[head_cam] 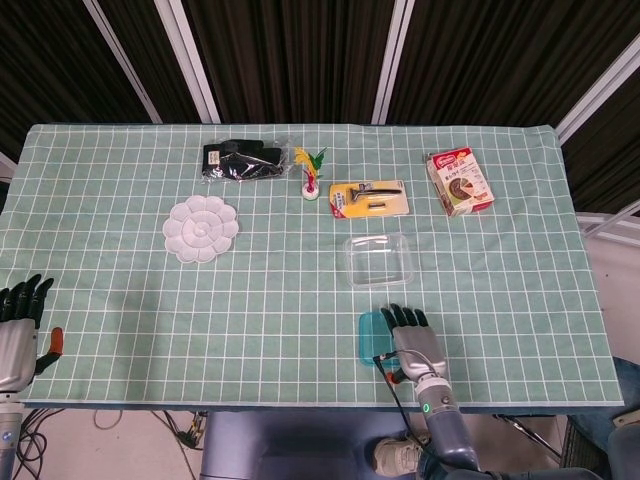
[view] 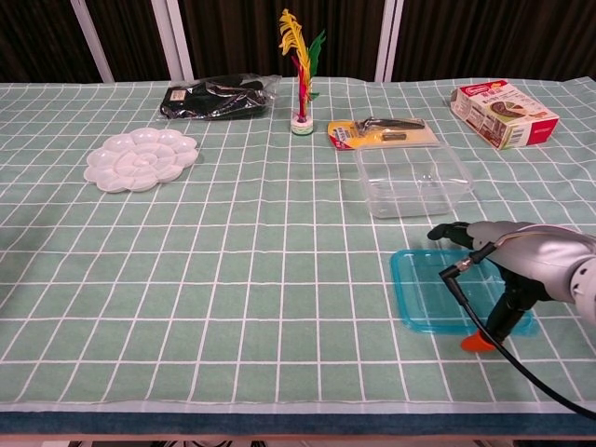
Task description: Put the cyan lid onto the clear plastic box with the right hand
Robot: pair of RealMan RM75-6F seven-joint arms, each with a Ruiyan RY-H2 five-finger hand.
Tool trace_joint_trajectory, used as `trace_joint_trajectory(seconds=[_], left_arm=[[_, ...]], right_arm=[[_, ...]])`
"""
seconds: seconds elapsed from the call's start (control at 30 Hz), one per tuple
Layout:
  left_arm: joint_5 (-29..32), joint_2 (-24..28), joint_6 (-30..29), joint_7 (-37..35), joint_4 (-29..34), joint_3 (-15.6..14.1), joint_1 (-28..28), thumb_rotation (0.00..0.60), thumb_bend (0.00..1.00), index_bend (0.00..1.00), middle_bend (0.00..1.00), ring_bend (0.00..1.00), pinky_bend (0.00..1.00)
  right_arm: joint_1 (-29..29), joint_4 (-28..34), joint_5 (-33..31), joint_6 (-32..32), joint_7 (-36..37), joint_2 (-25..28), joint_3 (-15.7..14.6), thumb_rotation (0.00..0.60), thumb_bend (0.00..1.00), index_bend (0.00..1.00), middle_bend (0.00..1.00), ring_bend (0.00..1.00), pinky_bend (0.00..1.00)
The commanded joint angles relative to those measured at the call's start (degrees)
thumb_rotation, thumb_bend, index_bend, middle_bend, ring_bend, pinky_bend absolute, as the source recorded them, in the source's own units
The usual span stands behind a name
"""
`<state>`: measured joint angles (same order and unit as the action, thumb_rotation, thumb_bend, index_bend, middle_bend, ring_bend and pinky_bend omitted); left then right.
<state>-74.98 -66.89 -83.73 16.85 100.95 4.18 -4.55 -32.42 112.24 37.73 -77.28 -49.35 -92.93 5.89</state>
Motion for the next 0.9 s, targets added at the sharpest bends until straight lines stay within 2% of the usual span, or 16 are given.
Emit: trace_joint_trajectory(seconds=[0.03, 0.9], left_arm=[[0.04, 0.01, 0.02, 0.04, 0.0, -0.01, -0.01, 0.6, 0.53, 0.06, 0.0, 0.0, 0.0], [0.47, 0.0, 0.02, 0.42, 0.07, -0.05, -0.12, 0.6, 0.53, 0.06, 0.0, 0.0, 0.0]], right_arm=[[-0.12, -0.07, -0.12, -0.1, 0.04, -0.11, 0.04, 0.6, 0.16, 0.0, 0.1, 0.0, 0.0], [-1.85, -1.34, -2.52, 1.0, 0.3, 0.81, 0.43, 0.6, 0.16, 0.0, 0.13, 0.0, 0.0]])
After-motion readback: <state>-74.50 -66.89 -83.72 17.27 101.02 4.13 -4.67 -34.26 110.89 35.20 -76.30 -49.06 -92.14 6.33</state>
